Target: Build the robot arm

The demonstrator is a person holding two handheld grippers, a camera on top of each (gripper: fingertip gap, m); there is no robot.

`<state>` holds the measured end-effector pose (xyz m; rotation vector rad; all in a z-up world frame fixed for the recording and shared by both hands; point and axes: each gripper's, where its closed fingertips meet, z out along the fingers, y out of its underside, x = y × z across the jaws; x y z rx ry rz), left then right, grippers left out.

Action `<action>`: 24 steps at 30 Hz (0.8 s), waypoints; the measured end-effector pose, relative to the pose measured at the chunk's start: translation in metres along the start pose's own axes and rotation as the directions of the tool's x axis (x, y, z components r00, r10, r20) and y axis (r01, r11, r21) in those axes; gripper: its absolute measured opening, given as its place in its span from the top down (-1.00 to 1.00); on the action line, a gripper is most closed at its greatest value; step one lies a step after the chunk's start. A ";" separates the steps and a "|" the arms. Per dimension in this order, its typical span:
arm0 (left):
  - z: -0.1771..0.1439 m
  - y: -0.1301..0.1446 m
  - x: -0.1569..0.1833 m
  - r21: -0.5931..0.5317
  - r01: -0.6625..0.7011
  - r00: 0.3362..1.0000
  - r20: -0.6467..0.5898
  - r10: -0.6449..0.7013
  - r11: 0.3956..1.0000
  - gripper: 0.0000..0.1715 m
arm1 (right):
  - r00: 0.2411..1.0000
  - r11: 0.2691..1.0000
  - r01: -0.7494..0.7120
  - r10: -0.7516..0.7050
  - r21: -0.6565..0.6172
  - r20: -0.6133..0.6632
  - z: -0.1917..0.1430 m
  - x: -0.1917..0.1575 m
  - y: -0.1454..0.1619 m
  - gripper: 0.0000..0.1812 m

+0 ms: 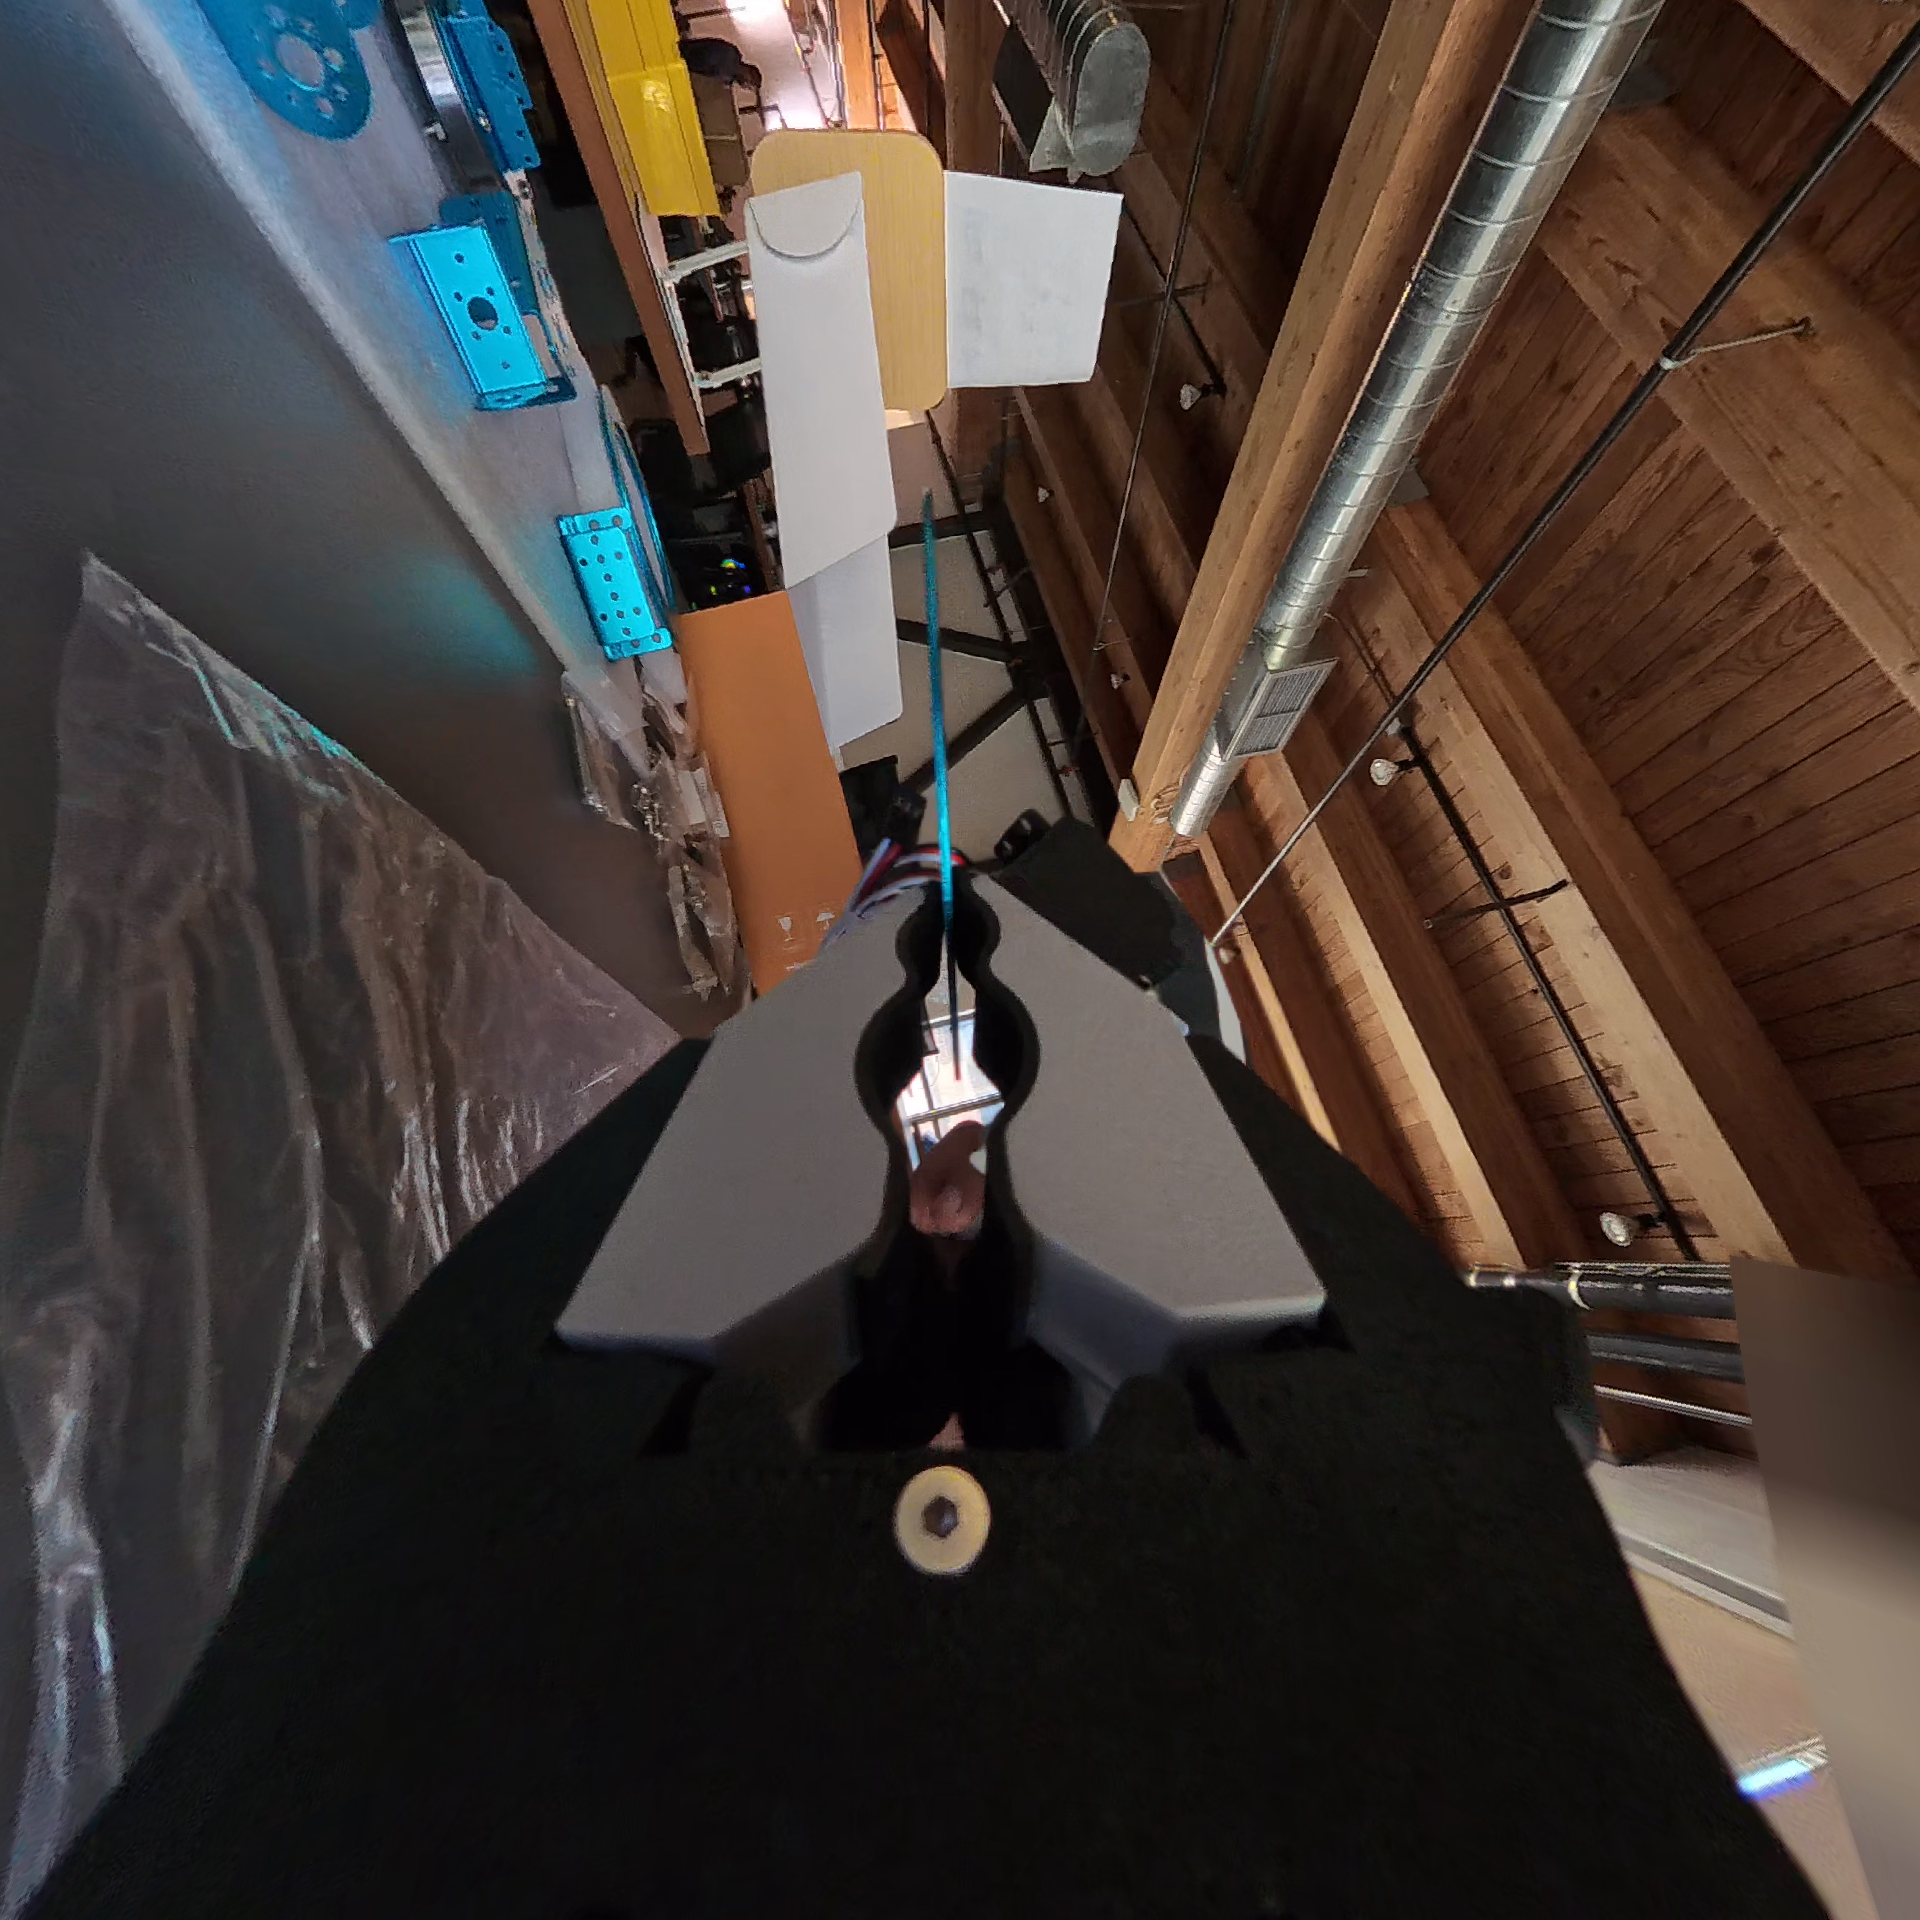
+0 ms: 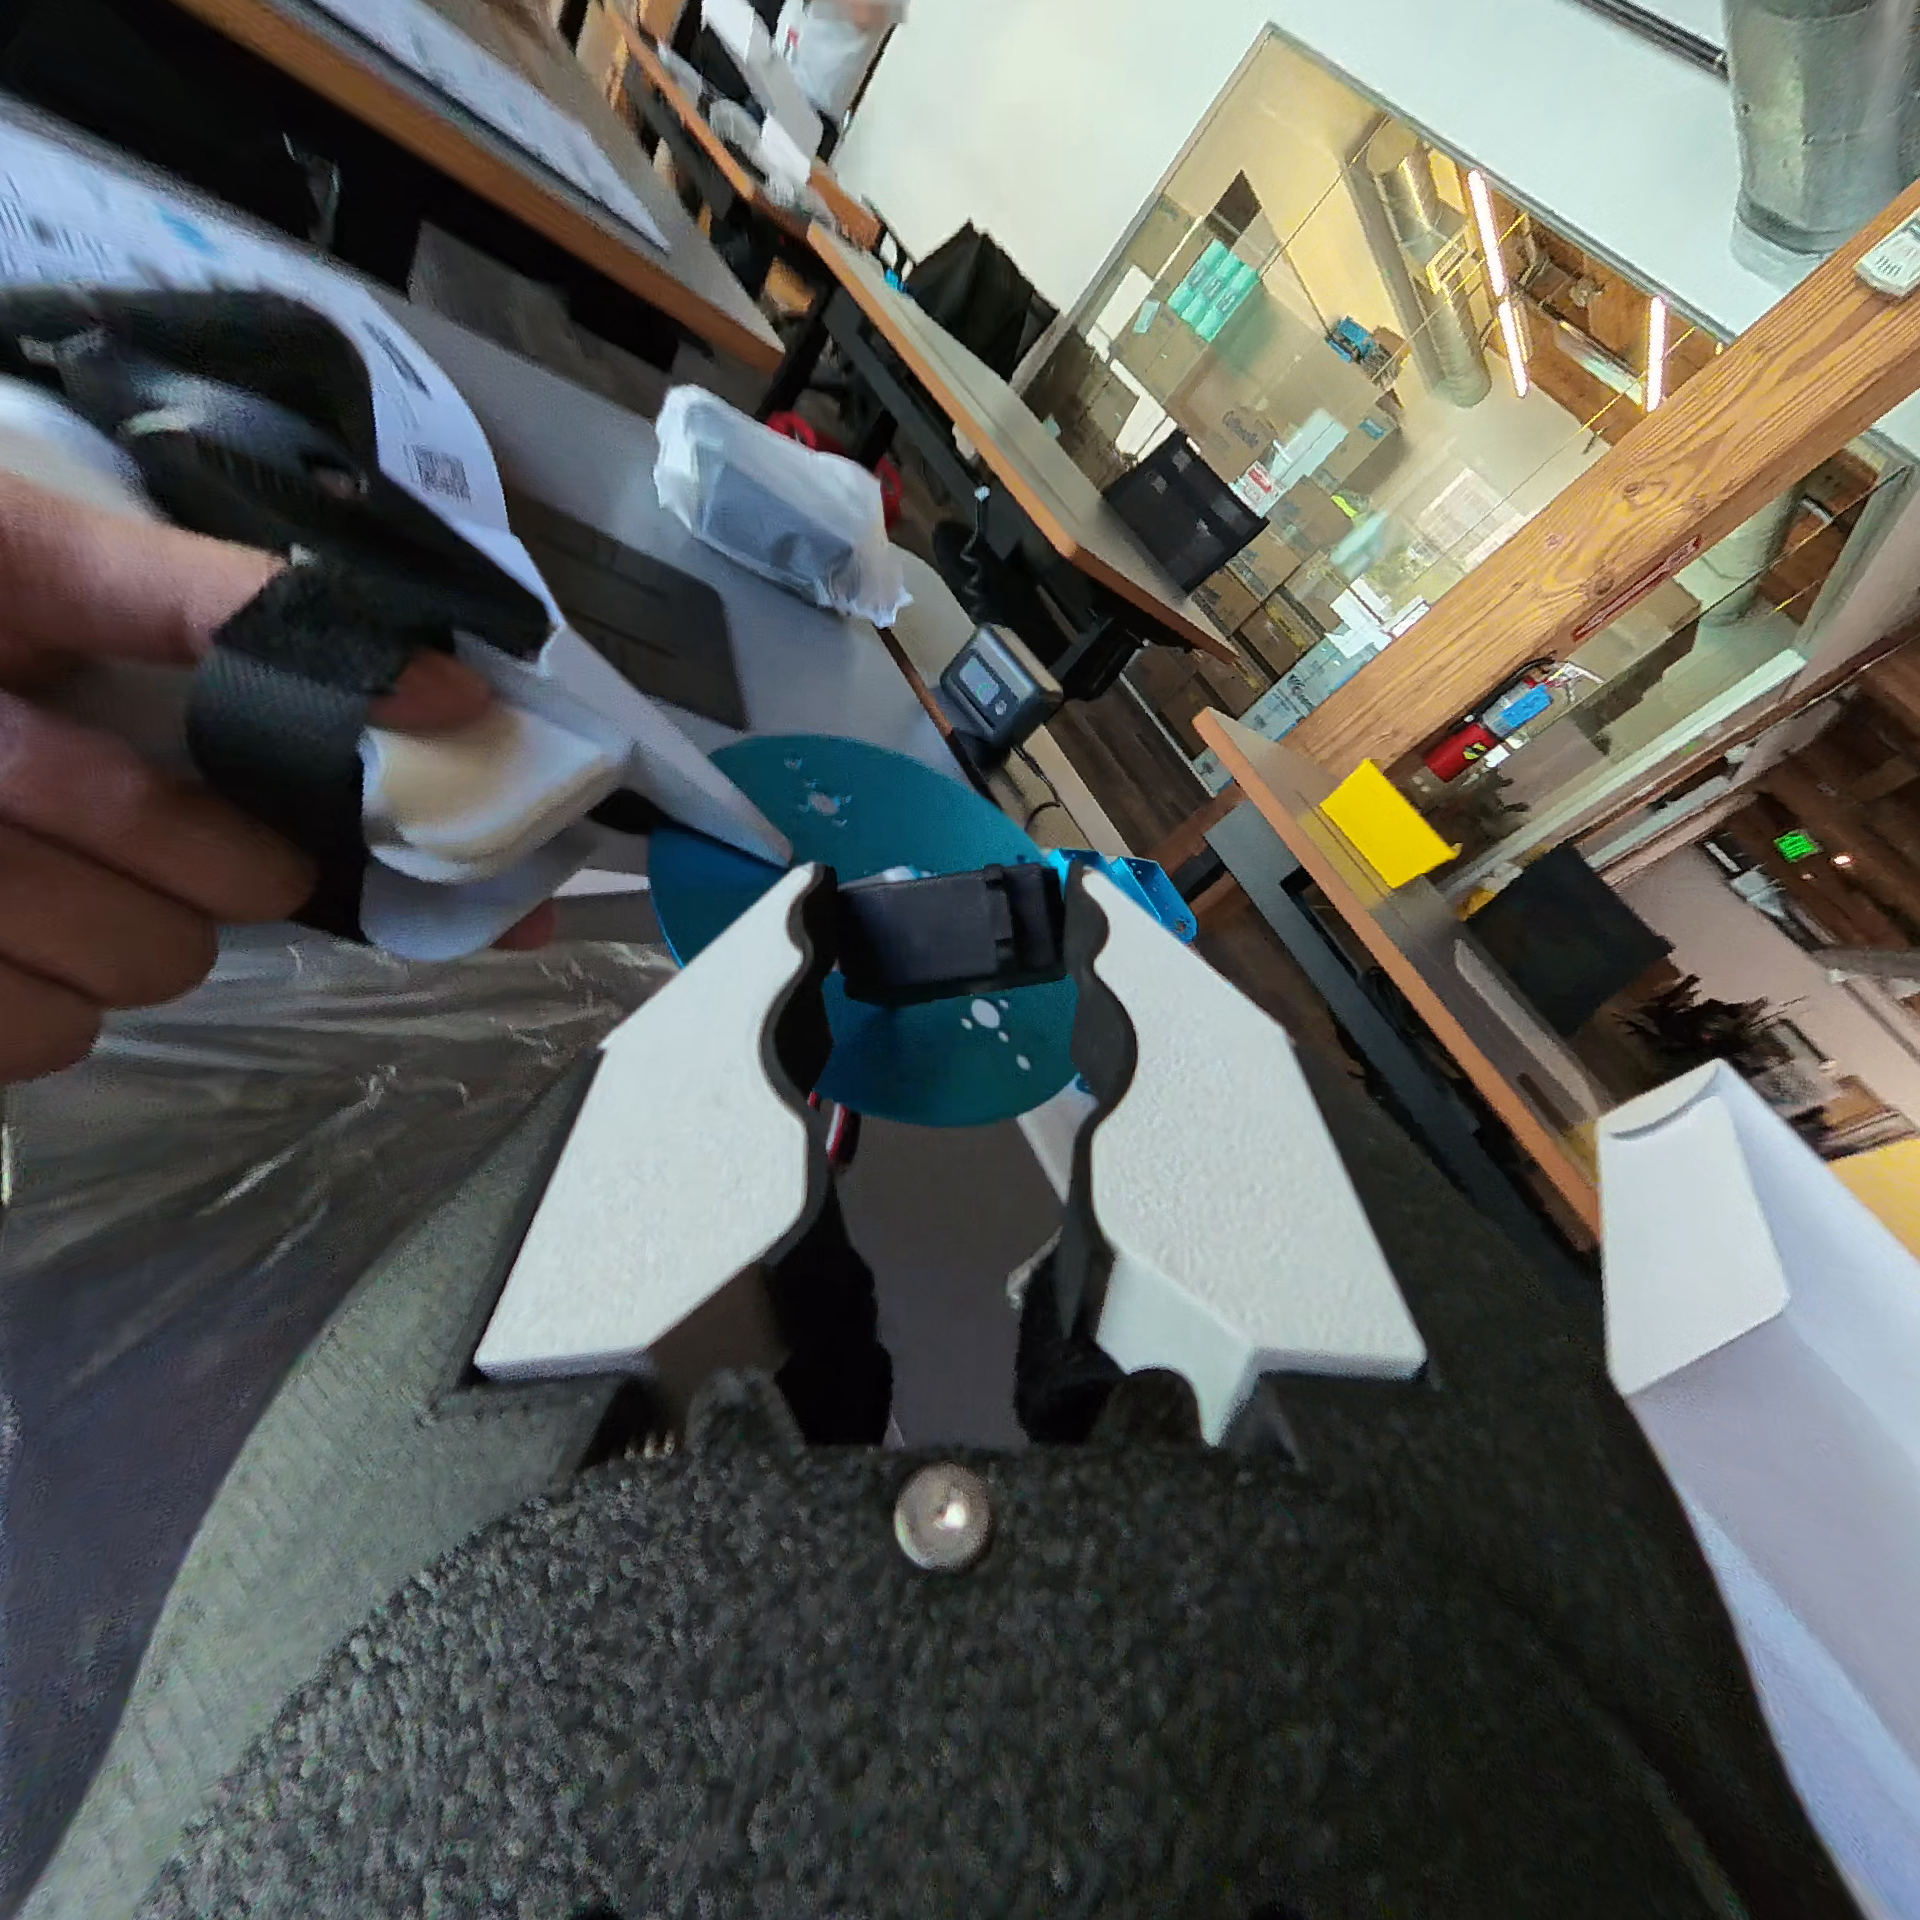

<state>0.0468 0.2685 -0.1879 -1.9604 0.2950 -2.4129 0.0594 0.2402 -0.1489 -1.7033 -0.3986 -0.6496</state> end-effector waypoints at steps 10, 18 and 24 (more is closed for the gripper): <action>0.000 0.005 -0.011 -0.002 -0.039 0.998 0.054 0.039 0.999 0.99 | 0.968 0.963 0.248 -0.244 -0.102 0.050 -0.001 -0.030 0.005 0.53; 0.006 0.021 -0.005 -0.057 -0.015 1.000 0.014 0.016 0.998 0.99 | 0.978 0.973 0.204 -0.197 -0.109 0.071 0.005 -0.013 0.002 0.53; 0.004 0.023 0.000 -0.089 0.010 1.000 -0.007 -0.010 0.996 0.99 | 0.862 0.862 0.506 -0.505 -0.018 0.055 0.007 -0.019 0.003 0.53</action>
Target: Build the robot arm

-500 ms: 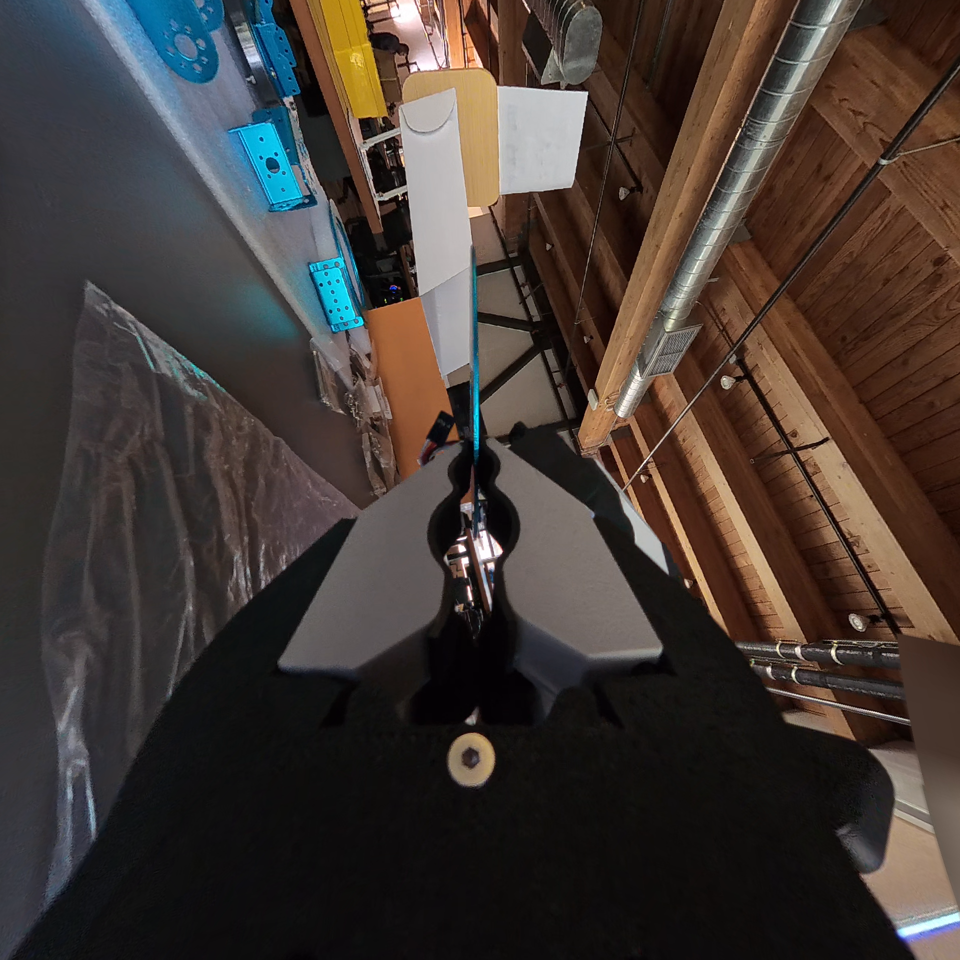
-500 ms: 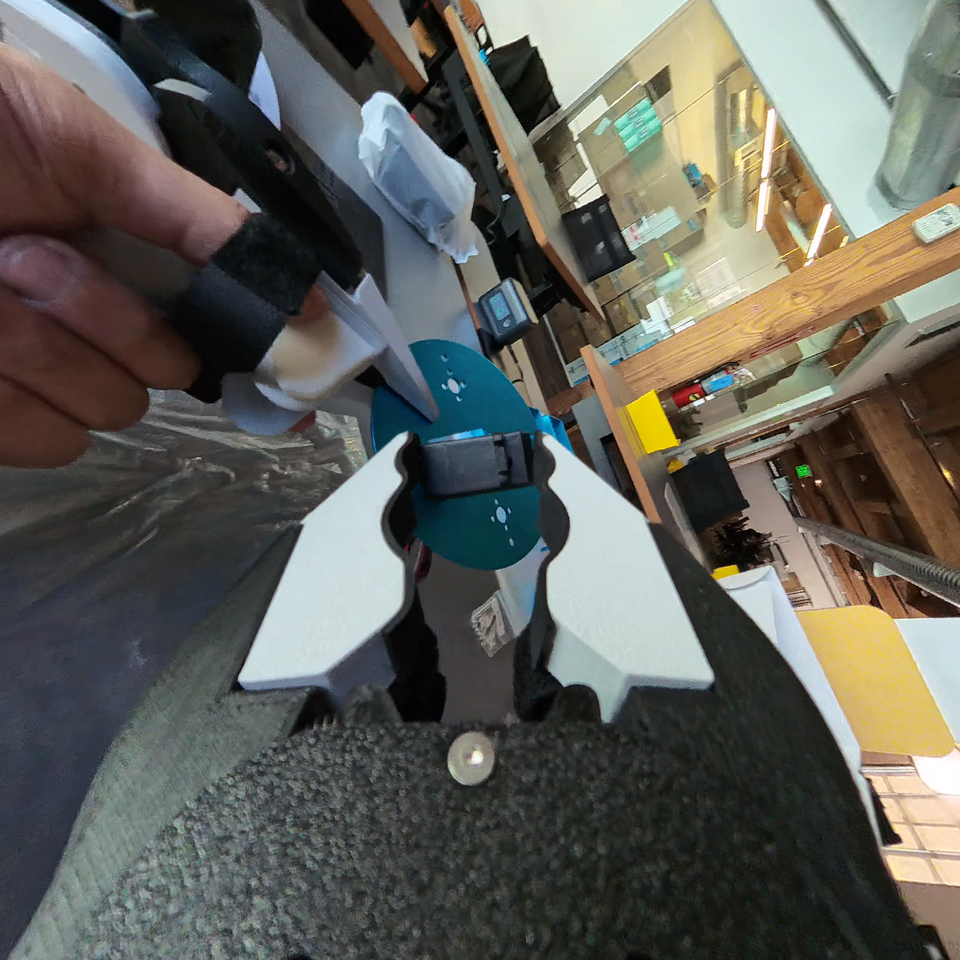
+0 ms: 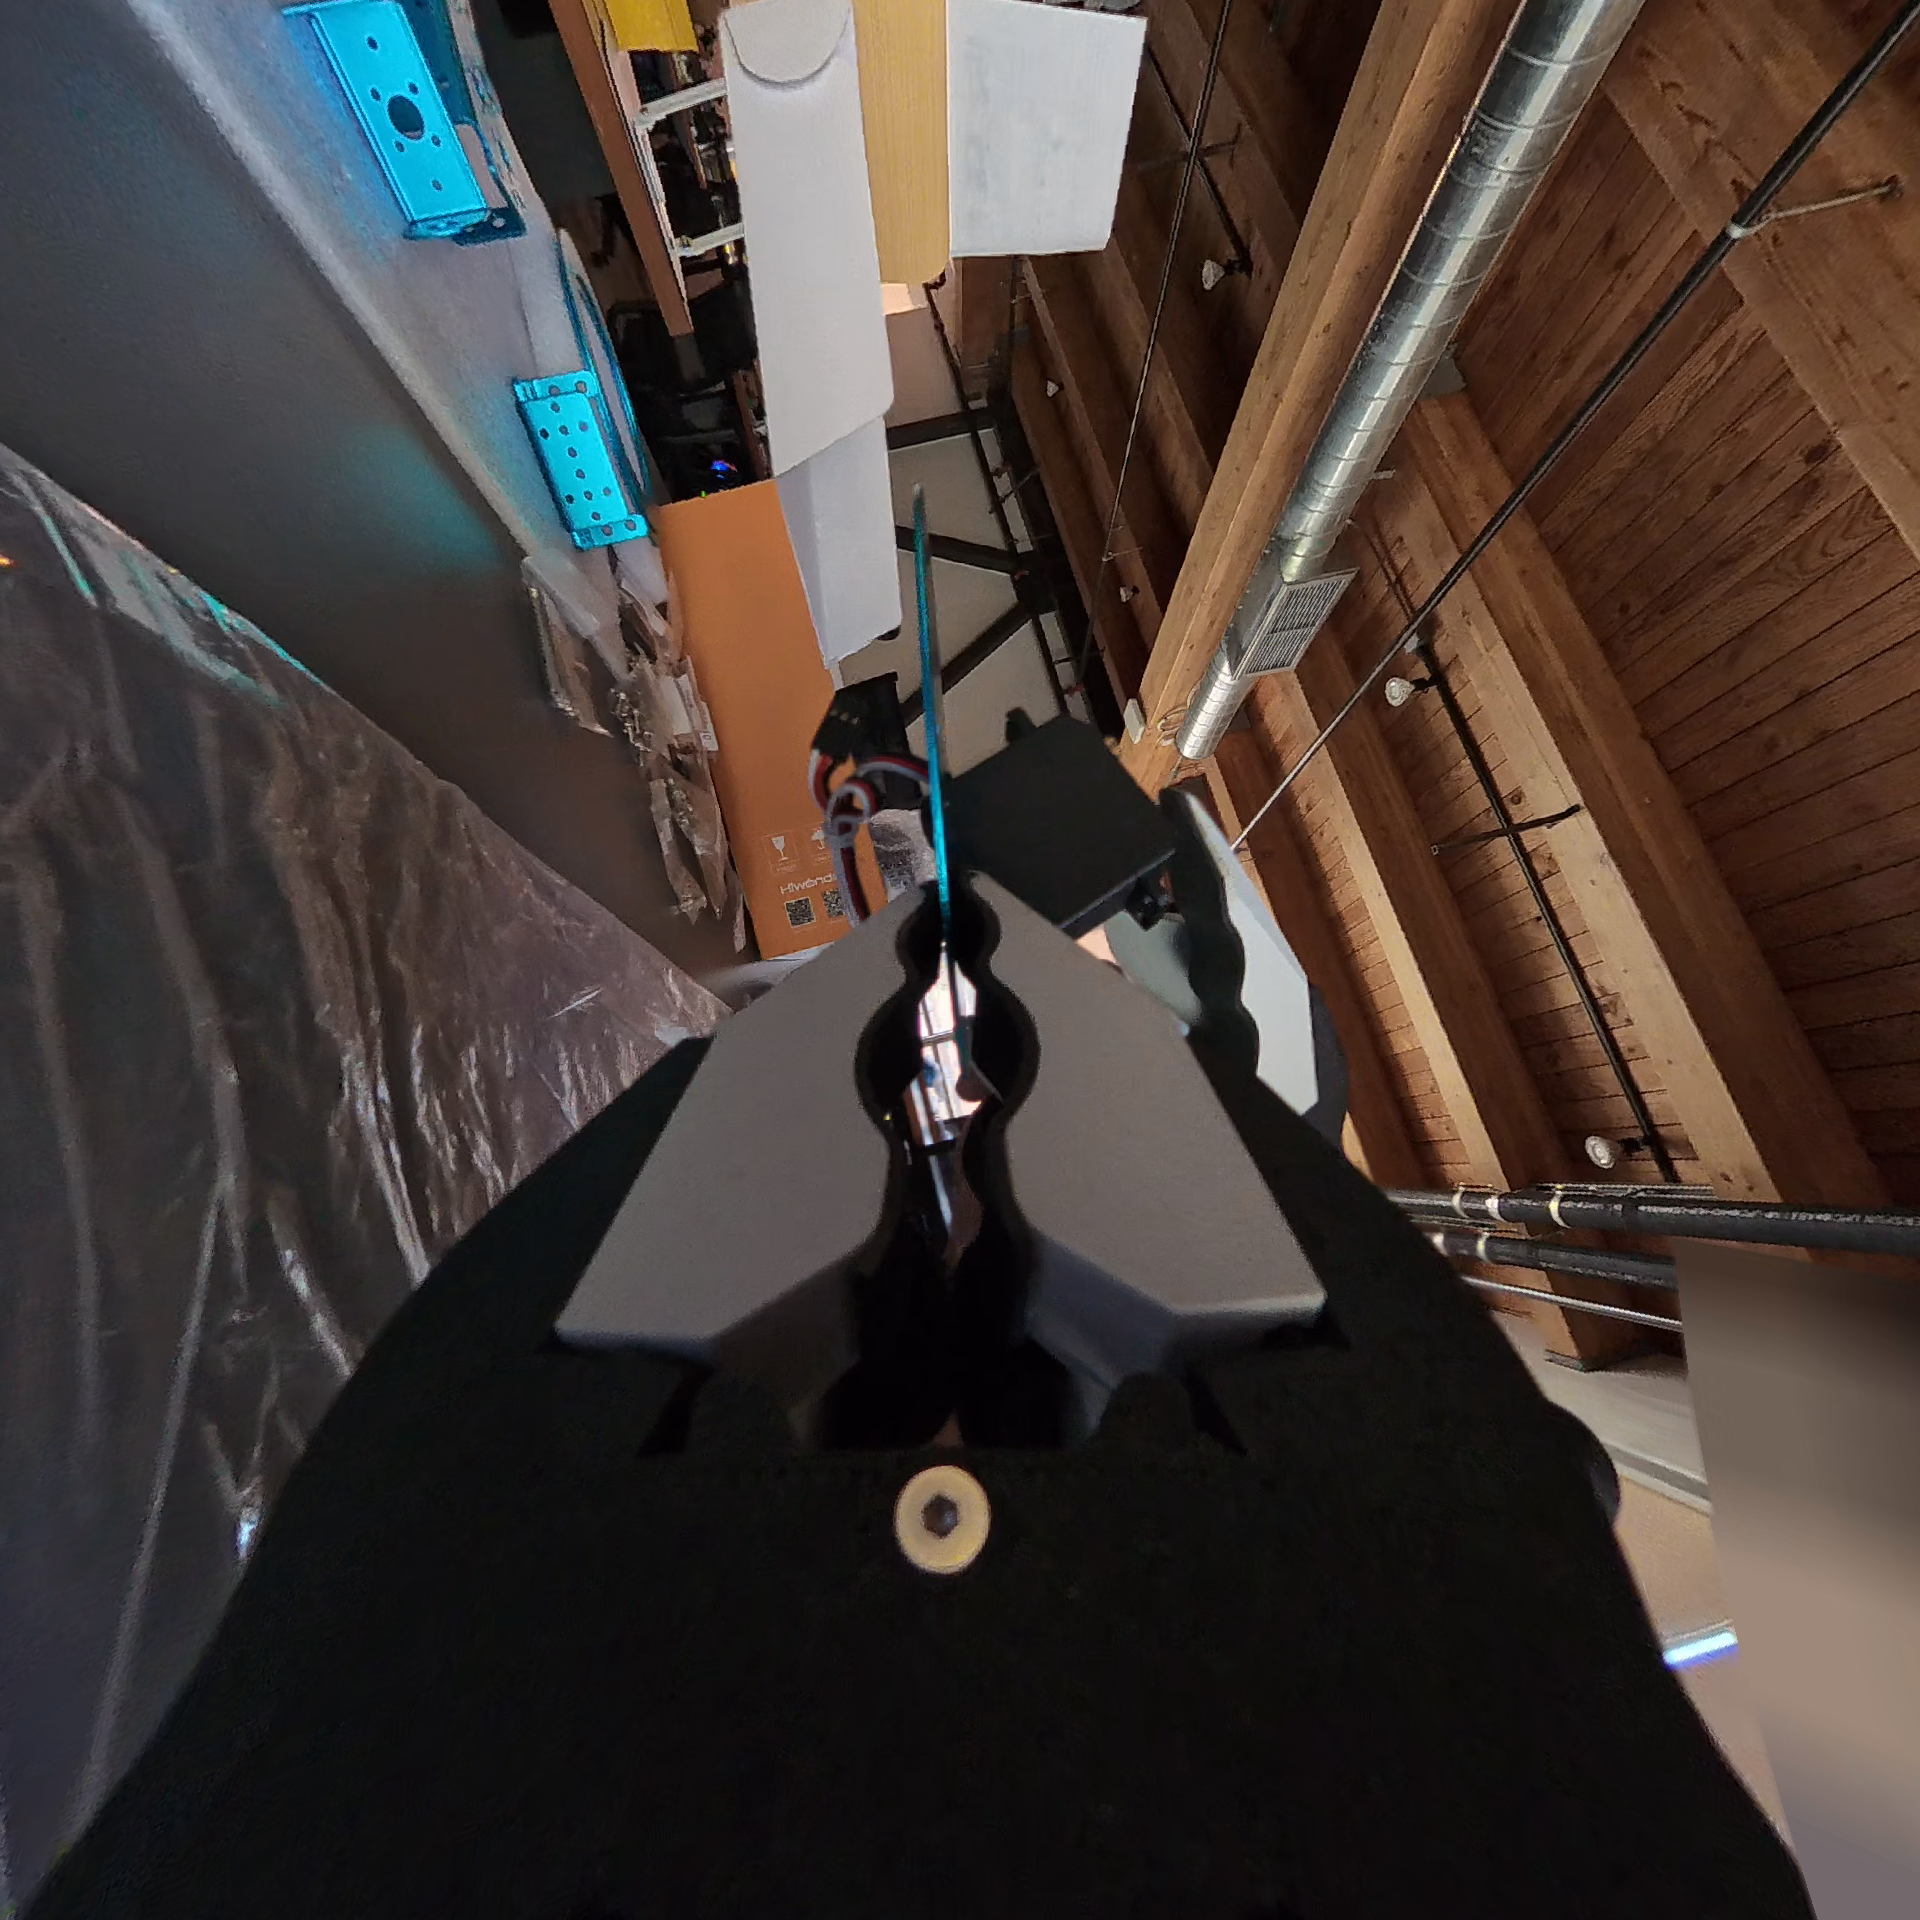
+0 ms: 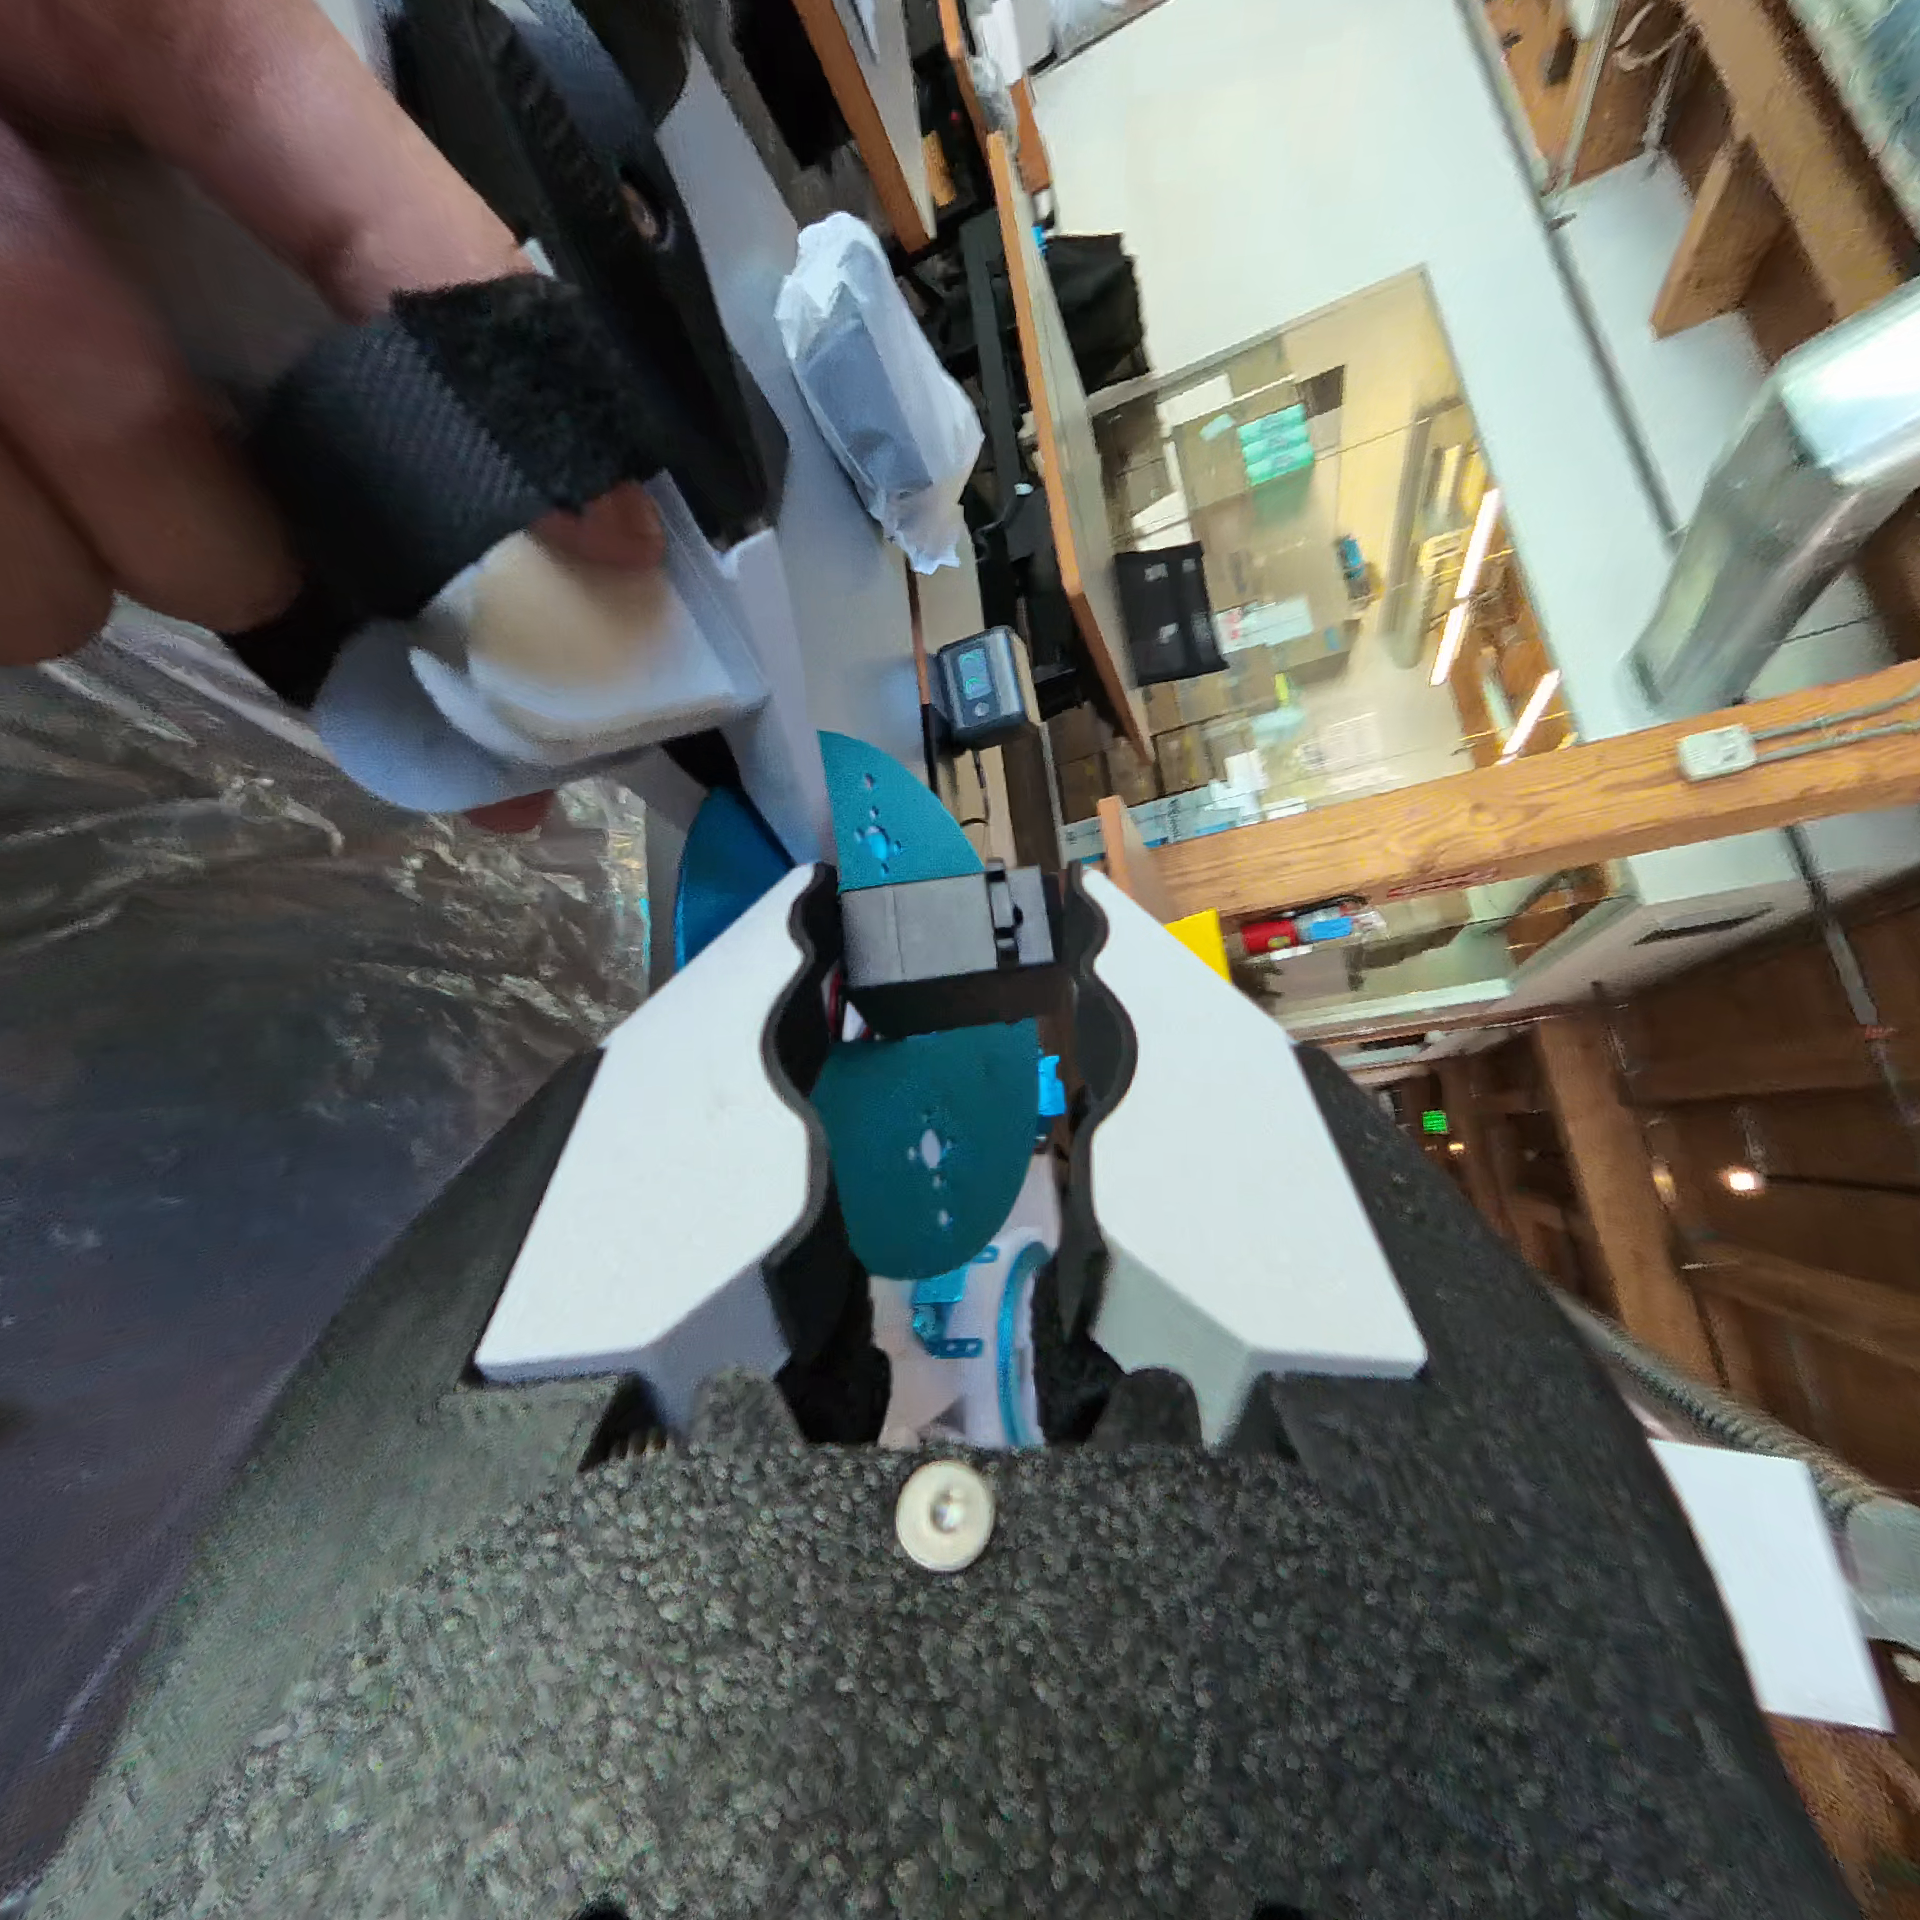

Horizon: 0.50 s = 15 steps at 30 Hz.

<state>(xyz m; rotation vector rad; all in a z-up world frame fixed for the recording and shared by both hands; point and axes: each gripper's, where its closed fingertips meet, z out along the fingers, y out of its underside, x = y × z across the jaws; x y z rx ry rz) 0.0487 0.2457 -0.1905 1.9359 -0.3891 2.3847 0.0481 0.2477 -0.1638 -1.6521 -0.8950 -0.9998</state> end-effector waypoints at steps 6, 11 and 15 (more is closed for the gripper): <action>-0.004 -0.004 -0.007 0.005 0.020 1.000 -0.006 -0.020 1.000 0.99 | 0.933 0.946 -0.321 0.322 -0.035 0.161 -0.002 -0.010 0.003 0.55; -0.002 0.001 -0.009 -0.011 -0.008 1.000 -0.010 0.008 1.000 1.00 | 0.850 0.872 -0.486 0.487 -0.059 0.201 -0.006 -0.010 0.005 0.68; -0.004 -0.003 -0.010 0.010 -0.070 0.997 0.021 0.070 0.998 1.00 | 0.769 0.805 -0.586 0.588 -0.093 0.251 -0.012 -0.013 0.002 0.53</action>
